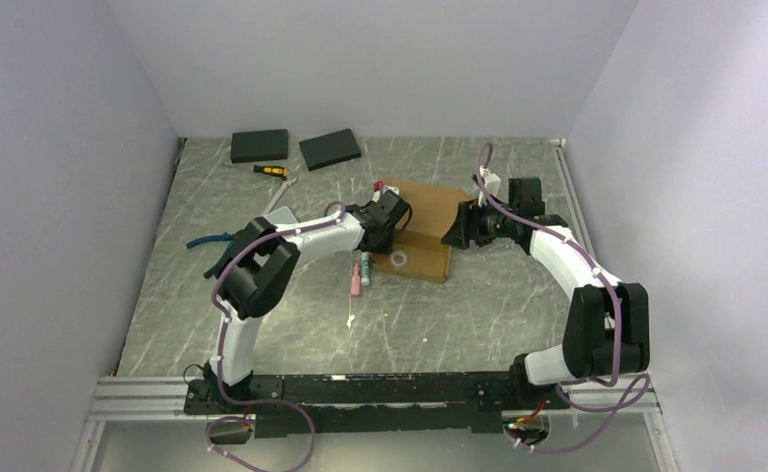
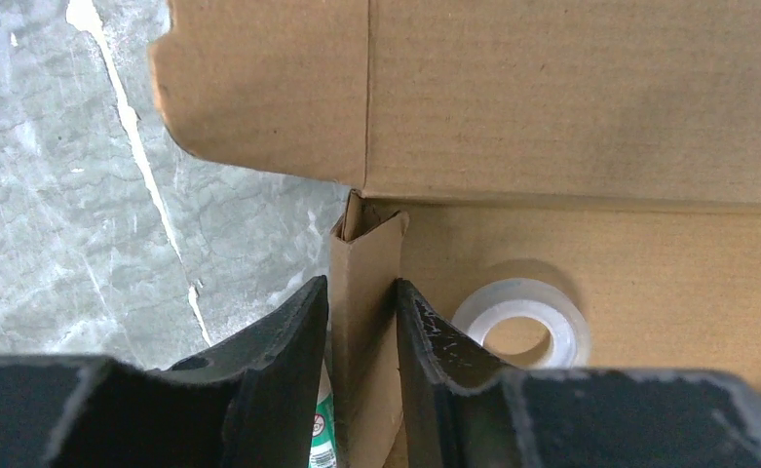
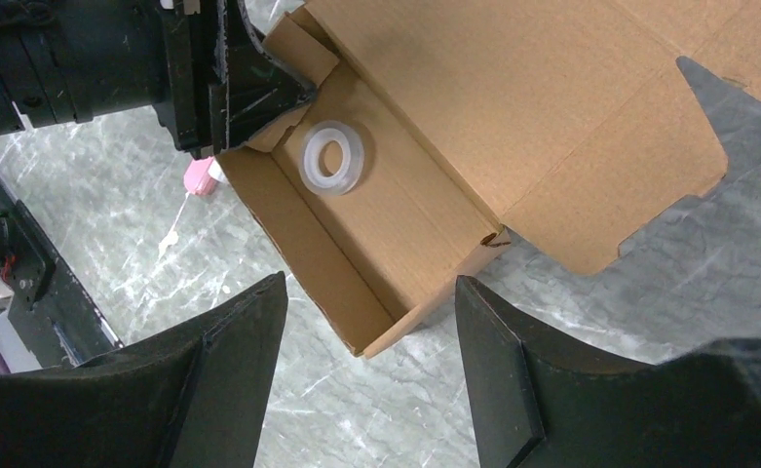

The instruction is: Fold the paper box

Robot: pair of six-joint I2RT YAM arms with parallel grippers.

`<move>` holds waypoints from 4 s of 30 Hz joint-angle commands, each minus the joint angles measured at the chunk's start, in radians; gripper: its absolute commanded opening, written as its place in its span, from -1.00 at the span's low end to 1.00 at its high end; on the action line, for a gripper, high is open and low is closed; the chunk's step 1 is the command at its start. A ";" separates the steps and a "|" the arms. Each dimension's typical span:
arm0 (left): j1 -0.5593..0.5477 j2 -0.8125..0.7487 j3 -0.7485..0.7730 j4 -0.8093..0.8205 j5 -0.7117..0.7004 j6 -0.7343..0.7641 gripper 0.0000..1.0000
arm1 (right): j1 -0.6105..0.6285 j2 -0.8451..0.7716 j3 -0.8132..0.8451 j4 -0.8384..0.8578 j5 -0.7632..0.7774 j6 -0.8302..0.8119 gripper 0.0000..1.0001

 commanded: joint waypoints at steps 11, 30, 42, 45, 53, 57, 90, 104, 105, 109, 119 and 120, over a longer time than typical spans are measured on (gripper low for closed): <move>0.009 -0.076 0.058 -0.028 -0.009 0.007 -0.15 | 0.007 -0.024 0.025 0.023 0.010 -0.046 0.34; 0.032 -0.004 0.081 -0.091 0.021 0.049 -1.00 | 0.028 0.007 0.038 -0.005 0.006 -0.066 0.36; 0.026 -0.020 0.010 -0.025 0.049 0.031 -0.83 | 0.062 0.016 0.053 -0.042 -0.025 -0.118 0.41; 0.022 0.005 0.026 -0.043 0.046 0.035 -0.83 | 0.063 0.014 0.054 -0.043 -0.025 -0.118 0.41; -0.021 0.064 0.089 -0.114 -0.140 0.043 -1.00 | 0.063 0.014 0.059 -0.049 -0.017 -0.121 0.41; -0.033 0.090 0.122 -0.102 -0.175 0.041 -1.00 | 0.063 0.010 0.062 -0.051 -0.010 -0.123 0.42; -0.022 -0.050 0.108 -0.133 -0.079 0.043 -0.30 | 0.060 0.017 0.066 -0.057 -0.005 -0.128 0.46; -0.011 0.010 0.100 -0.143 -0.041 0.050 -0.73 | 0.060 0.013 0.066 -0.057 -0.005 -0.126 0.46; -0.011 0.021 0.096 -0.143 -0.034 0.050 -0.76 | 0.060 0.015 0.066 -0.057 -0.005 -0.126 0.46; -0.011 0.053 0.087 -0.141 -0.028 0.047 -0.85 | 0.060 0.012 0.066 -0.057 -0.003 -0.126 0.46; -0.006 0.096 0.083 -0.150 -0.059 0.049 -0.74 | 0.060 0.010 0.066 -0.059 -0.004 -0.126 0.47; -0.005 0.095 0.083 -0.150 -0.062 0.051 -0.74 | 0.060 0.012 0.066 -0.059 -0.005 -0.126 0.47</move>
